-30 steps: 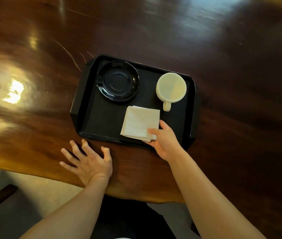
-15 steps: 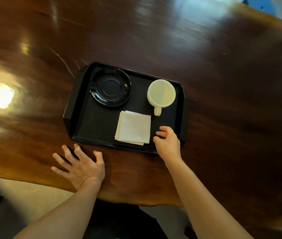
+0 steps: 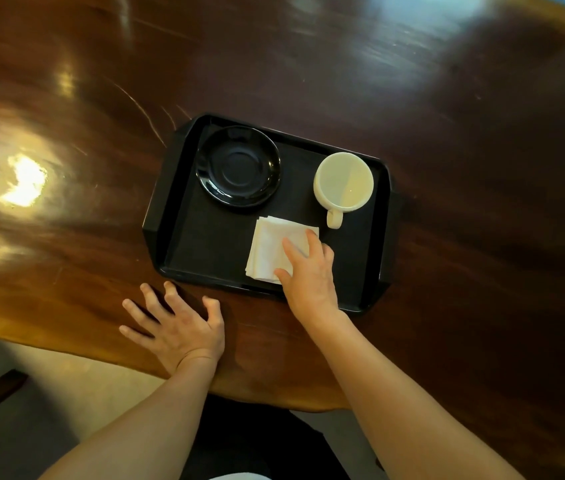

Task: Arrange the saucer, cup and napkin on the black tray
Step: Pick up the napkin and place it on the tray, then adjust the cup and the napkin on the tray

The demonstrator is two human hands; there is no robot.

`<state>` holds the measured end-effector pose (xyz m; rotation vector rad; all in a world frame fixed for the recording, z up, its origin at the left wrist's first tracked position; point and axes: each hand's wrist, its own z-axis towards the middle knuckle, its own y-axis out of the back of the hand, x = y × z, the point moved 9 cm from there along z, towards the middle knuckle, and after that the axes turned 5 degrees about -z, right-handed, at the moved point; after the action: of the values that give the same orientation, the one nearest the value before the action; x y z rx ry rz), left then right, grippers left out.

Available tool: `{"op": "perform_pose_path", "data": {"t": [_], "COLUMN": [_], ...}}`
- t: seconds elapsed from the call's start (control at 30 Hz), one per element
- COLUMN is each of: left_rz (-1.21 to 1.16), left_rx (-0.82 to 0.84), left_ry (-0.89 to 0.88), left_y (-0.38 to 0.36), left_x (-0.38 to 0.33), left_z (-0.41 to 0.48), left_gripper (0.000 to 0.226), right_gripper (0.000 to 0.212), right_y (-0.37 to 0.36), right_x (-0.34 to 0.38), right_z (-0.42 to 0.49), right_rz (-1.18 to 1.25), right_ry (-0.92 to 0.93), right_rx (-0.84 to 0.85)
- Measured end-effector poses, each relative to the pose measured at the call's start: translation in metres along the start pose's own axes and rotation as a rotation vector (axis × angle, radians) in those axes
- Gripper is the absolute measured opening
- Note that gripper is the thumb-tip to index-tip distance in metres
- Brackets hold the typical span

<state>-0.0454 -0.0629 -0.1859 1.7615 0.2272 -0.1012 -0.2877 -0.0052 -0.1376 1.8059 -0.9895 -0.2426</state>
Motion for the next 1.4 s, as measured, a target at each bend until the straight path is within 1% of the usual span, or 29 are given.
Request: {"op": "perform_pose_path", "data": {"t": [0.17, 0.4, 0.63, 0.73, 0.8, 0.87, 1.3, 1.4], "left_rz": [0.0, 0.007, 0.003, 0.001, 0.0, -0.002, -0.006, -0.014], "left_rx": [-0.006, 0.006, 0.002, 0.002, -0.002, -0.003, -0.004, -0.016], "left_ry": [-0.003, 0.004, 0.004, 0.003, 0.001, 0.005, 0.004, -0.001], "left_y": [0.0, 0.0, 0.0, 0.0, 0.0, 0.0, -0.001, -0.001], "left_x": [0.001, 0.001, 0.001, 0.001, 0.0, 0.0, 0.001, 0.001], "left_z": [0.0, 0.001, 0.0, 0.0, 0.0, -0.001, 0.0, 0.0], "left_gripper": [0.072, 0.072, 0.071, 0.071, 0.071, 0.071, 0.07, 0.069], "right_gripper": [0.051, 0.055, 0.052, 0.059, 0.067, 0.069, 0.067, 0.066], "right_y": [-0.001, 0.007, 0.014, 0.015, 0.015, 0.015, 0.016, 0.026], "right_x": [0.004, 0.015, 0.022, 0.019, 0.015, 0.013, 0.015, 0.013], "right_z": [0.005, 0.018, 0.034, 0.037, 0.037, 0.037, 0.036, 0.032], "right_rz": [-0.057, -0.128, -0.197, -0.207, -0.206, -0.207, -0.176, -0.097], "right_ry": [0.048, 0.208, 0.36, 0.412, 0.428, 0.438, 0.426, 0.422], "right_rx": [0.018, 0.08, 0.106, 0.13, 0.169, 0.182, 0.183, 0.117]}}
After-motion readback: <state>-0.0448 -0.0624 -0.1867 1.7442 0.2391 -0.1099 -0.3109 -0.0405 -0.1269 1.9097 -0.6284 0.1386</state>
